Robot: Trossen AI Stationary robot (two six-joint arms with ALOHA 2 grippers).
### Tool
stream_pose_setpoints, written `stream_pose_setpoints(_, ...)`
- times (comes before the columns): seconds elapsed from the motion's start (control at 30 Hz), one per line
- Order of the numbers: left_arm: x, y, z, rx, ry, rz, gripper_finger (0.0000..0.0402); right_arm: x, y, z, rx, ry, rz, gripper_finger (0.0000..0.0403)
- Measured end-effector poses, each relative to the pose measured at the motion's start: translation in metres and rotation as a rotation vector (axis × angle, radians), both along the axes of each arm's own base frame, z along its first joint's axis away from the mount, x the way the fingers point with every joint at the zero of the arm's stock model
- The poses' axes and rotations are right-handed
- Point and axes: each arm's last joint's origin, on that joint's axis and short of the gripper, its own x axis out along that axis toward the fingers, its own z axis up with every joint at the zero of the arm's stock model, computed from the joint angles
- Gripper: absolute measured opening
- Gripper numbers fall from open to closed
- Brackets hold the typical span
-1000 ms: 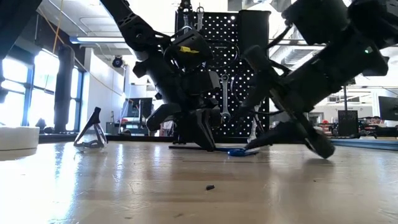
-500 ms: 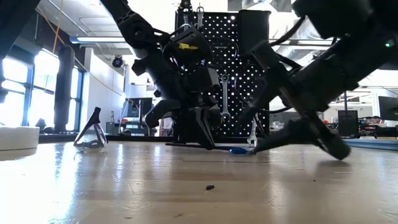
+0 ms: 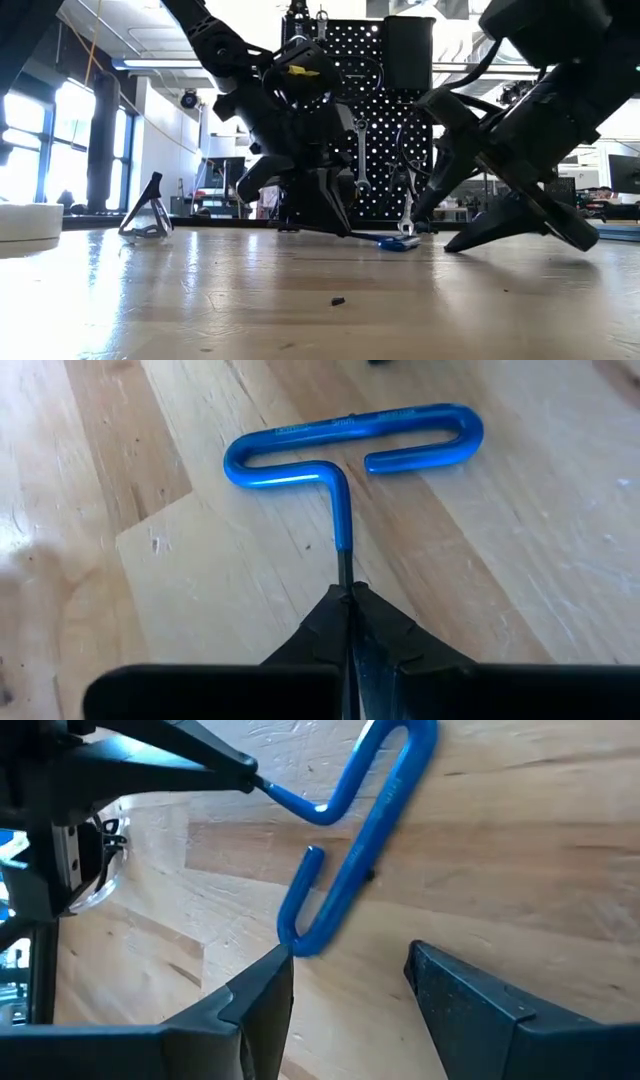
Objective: Hang tools onto peg board
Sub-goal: Put the pick tool into the black bin on the peg board
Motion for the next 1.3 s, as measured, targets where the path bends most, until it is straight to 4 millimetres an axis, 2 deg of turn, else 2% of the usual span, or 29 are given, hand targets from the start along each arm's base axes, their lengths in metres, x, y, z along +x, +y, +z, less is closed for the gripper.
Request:
stream_pose_setpoints(0.5,0.002,-0.001,0.008,-0.051,-0.047,-0.018,0.0001,0.006,-0.01,-0.006,-0.014,0.009,-0.023,0.0202)
stream_pose_setpoints(0.93,-0.005,-0.002,0.002,-0.012,0.045,-0.058,0.0005,0.007,-0.01,-0.006,-0.038,0.014,0.015,0.0202)
stream_pose_setpoints(1.07,-0.005,-0.005,0.002,-0.028,0.049,-0.056,0.0043,0.007,-0.01,-0.006,-0.04,0.015,0.028,0.0202)
stream_pose_setpoints(1.3,0.002,-0.004,0.012,-0.043,0.036,-0.037,0.0154,0.006,-0.007,-0.006,-0.058,0.015,0.048,0.0202)
